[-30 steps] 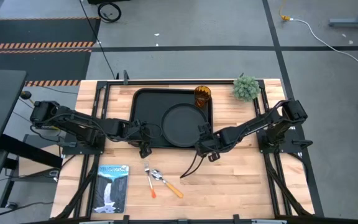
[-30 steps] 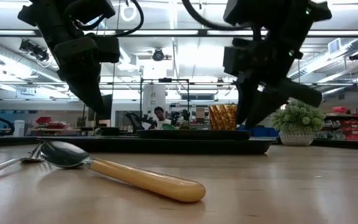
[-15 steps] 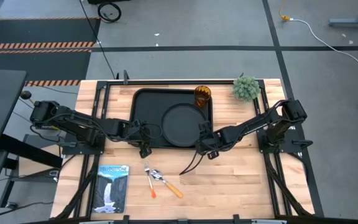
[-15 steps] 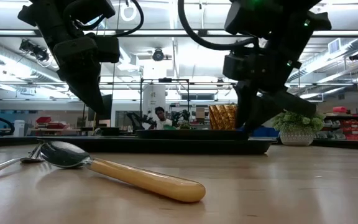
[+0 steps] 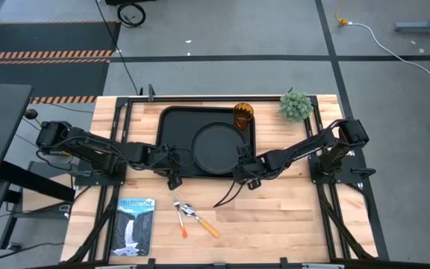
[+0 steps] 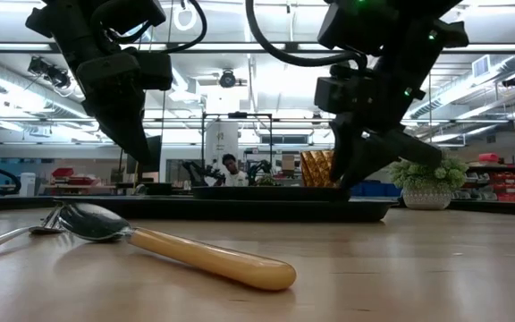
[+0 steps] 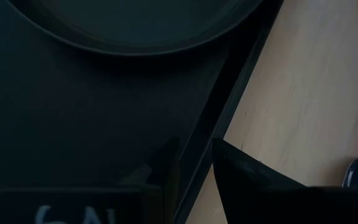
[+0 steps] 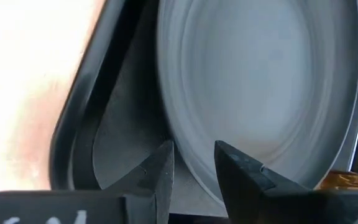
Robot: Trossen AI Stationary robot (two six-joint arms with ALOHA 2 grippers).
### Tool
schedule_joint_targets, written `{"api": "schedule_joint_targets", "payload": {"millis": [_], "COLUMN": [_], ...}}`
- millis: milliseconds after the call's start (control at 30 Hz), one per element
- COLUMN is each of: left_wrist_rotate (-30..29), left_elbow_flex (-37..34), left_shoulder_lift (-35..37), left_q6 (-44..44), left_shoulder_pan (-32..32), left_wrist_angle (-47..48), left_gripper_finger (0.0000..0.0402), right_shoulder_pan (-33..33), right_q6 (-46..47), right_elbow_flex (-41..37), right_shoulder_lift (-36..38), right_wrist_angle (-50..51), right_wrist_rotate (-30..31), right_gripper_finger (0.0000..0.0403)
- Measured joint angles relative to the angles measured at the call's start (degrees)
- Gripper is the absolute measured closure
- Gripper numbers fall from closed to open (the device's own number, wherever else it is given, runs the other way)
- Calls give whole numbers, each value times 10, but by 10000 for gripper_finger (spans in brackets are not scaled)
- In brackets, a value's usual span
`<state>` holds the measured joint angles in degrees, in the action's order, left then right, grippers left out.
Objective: Pick and place plate/cup/fork/spoon on tray
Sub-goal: Adjust the orange cup, then put the orange fork on the black serving tray
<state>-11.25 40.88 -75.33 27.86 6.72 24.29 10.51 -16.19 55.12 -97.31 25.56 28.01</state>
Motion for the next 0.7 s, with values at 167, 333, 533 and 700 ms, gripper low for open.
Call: {"api": "schedule_joint_targets", "payload": {"millis": [167,333,533,700], "left_wrist_rotate": [1,32,102,115], "left_elbow_flex": [0,0,0,0], "left_shoulder_lift": [0,0,0,0], "left_q6": [0,0,-15,-17], "left_shoulder_pan": [0,0,0,6], "left_wrist_angle": [0,1,0,-5], "left_gripper_finger": [299,299,299,299], "right_shoulder_pan": [7,7,1,-7], "right_q6": [13,39,69,74], "right_elbow_flex": [12,18,7,-53], "right_shoulder_lift": [24,60,112,155], "right_wrist_angle": [1,10,20,-52], "right_wrist_rotate": [-6,-9,-9,-9], "right_gripper_finger": [280,280,280,280]}}
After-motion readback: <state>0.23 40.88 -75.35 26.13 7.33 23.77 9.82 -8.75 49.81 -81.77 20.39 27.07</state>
